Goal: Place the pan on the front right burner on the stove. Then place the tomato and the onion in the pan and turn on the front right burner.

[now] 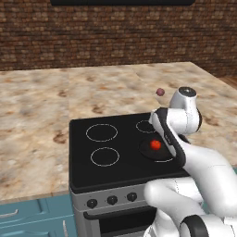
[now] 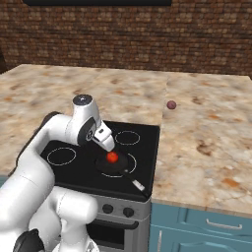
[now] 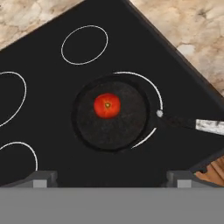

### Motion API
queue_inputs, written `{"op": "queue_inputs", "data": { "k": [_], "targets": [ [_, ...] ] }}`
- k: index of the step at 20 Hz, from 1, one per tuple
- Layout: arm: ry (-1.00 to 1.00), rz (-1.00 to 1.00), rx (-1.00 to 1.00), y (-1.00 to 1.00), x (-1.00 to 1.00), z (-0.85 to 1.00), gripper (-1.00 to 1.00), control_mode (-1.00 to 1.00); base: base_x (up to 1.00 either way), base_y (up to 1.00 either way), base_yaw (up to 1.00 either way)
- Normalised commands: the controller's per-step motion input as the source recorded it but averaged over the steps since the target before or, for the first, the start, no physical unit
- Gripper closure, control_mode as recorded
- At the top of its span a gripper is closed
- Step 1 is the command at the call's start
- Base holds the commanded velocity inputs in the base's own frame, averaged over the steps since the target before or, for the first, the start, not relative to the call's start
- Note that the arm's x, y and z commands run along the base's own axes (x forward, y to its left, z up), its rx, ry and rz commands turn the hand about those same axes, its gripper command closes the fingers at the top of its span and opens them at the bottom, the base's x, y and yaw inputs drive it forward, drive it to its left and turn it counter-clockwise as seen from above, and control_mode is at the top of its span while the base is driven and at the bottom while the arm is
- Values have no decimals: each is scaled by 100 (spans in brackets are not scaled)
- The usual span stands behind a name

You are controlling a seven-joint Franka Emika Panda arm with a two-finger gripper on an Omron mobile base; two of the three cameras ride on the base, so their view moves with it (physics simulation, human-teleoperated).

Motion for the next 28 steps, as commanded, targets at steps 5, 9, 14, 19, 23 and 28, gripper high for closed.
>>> {"op": "queue_inputs", "data": {
  "k": [5, 9, 14, 19, 23, 28],
  "targets": [
    [1, 0, 0, 24, -46, 8, -100, -100, 0, 0, 0],
    [6, 5, 0, 17, -47, 0, -100, -100, 0, 0, 0],
    [4, 10, -1, 16, -39, 0, -100, -100, 0, 0, 0],
    [3, 12, -3, 25, -13, 0, -100, -100, 0, 0, 0],
    [3, 10, -1, 19, 0, 12, -100, -100, 0, 0, 0],
    [0, 3, -3, 7, 0, 1, -100, 100, -4, 0, 0]
  ]
}}
